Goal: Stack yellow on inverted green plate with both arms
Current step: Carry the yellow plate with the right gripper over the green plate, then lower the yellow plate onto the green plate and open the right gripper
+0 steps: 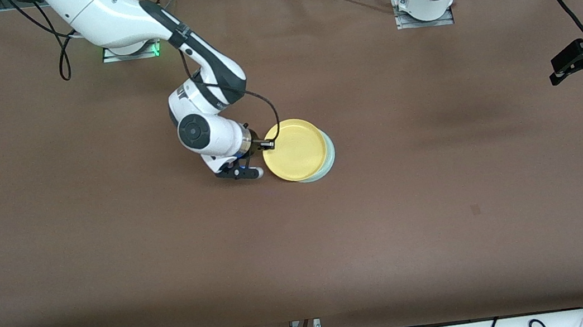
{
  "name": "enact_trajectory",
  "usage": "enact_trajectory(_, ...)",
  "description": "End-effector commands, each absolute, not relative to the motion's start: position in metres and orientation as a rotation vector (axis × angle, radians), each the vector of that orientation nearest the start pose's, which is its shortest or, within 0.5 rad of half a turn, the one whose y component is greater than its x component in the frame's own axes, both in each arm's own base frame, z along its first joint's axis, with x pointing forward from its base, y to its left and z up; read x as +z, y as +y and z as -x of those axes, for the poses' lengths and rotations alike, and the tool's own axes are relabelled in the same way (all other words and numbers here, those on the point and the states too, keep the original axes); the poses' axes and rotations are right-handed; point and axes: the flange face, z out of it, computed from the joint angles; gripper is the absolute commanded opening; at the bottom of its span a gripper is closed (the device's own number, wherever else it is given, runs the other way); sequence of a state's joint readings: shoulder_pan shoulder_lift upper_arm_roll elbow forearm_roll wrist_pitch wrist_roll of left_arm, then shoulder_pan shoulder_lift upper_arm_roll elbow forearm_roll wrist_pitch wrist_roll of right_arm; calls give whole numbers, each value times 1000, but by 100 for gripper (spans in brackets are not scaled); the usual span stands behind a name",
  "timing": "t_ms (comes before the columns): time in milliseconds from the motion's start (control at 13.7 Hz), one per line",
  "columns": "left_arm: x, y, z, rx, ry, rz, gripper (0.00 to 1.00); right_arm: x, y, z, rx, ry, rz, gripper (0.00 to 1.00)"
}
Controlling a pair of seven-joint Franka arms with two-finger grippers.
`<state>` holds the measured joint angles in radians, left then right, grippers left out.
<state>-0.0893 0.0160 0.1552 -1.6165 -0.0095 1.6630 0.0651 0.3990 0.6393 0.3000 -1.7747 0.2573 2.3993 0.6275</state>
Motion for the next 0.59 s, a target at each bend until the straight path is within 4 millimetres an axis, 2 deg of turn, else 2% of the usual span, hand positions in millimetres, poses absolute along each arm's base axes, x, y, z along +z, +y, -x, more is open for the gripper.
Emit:
enact_trajectory(0, 598, 43, -570, -48, -26, 3171, 100, 213, 423, -506, 246, 248, 2832, 0)
enact_trajectory(220, 590, 43, -574, -27, -32, 3172, 100, 214, 427, -507, 222, 241, 2825, 0)
enact_trajectory(293, 589, 41, -575, -29, -27, 3171, 100, 215, 427, -511, 215, 249, 2818, 73)
enact_trajectory(366, 592, 39, -578, -40, -19, 3167, 100, 220, 417, -522, 178, 245, 2829, 100)
enact_trajectory(512, 604, 40, -591, -84, -19, 3158, 100, 245, 393, -555, 86, 239, 2862, 100)
